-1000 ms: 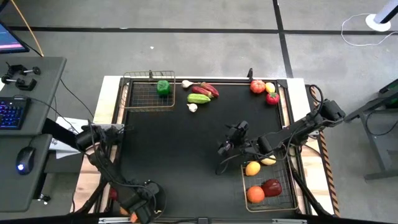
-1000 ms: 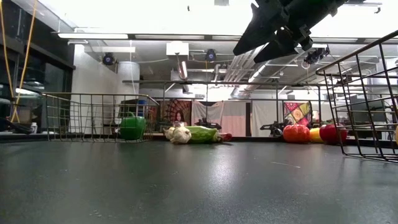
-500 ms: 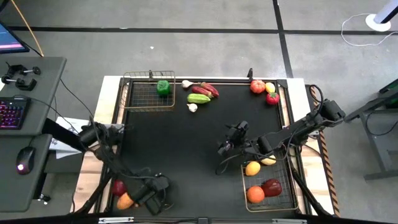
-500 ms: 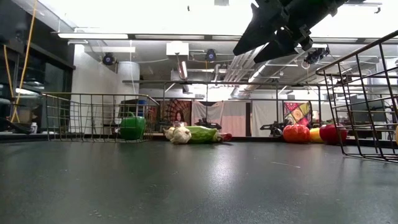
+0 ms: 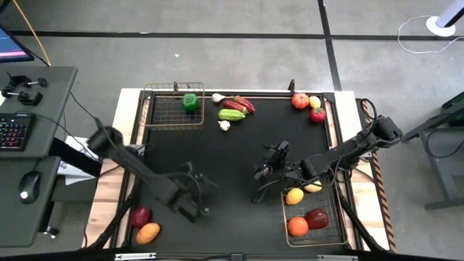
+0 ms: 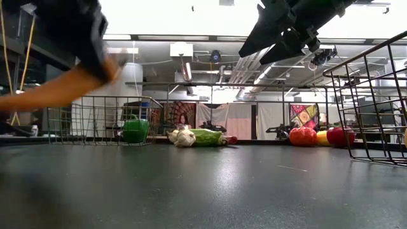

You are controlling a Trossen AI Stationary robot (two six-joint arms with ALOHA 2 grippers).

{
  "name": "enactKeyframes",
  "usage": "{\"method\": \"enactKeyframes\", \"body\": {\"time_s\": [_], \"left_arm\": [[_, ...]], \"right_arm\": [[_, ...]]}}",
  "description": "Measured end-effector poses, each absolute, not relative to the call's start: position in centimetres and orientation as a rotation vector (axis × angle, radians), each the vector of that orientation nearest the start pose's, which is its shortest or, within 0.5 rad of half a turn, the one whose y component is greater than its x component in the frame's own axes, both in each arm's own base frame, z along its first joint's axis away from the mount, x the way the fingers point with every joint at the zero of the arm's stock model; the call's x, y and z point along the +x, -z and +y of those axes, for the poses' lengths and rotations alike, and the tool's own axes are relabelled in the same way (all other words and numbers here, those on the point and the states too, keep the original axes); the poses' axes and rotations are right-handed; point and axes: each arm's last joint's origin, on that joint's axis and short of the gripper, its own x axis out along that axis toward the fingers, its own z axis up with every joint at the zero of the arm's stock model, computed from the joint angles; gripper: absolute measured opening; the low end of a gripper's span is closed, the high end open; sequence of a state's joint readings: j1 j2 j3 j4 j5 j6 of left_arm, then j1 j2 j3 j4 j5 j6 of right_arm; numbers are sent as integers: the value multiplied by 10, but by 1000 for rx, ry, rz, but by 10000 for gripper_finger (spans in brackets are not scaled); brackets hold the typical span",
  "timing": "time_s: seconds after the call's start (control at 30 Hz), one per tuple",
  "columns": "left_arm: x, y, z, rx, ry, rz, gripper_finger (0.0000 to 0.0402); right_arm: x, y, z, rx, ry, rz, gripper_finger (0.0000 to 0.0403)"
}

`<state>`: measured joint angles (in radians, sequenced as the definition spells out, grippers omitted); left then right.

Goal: Sort produce into baskets
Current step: Put the orange chili pepper into the top wire basket

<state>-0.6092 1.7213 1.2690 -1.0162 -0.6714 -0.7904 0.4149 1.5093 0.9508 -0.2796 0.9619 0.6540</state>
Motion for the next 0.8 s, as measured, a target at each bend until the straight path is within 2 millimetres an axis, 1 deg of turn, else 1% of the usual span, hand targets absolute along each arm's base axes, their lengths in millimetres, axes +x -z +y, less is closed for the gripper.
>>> {"method": "enactKeyframes", "body": {"time_s": [0.13,0.23,0.33,0.43,0.53,0.6,0.7,0.8], "left_arm": [[251,-274,-133,230,-647,777,106],[236,-308,-106,197,-769,603,106],[222,-335,-77,186,-876,494,107],[209,-353,-45,135,-995,438,107],[200,-361,-17,90,-1105,428,107],[195,-359,-1,88,-1171,448,107],[191,-348,21,48,-1252,500,108],[189,-331,40,-2,-1292,586,108]], "right_arm": [[284,-225,99,78,689,449,367],[284,-225,99,78,689,449,367],[284,-225,99,78,689,449,367],[284,-225,98,79,691,449,367],[284,-225,98,78,691,449,367],[284,-225,98,78,691,449,367],[284,-225,98,78,691,449,367],[284,-225,98,76,692,450,367]]}}
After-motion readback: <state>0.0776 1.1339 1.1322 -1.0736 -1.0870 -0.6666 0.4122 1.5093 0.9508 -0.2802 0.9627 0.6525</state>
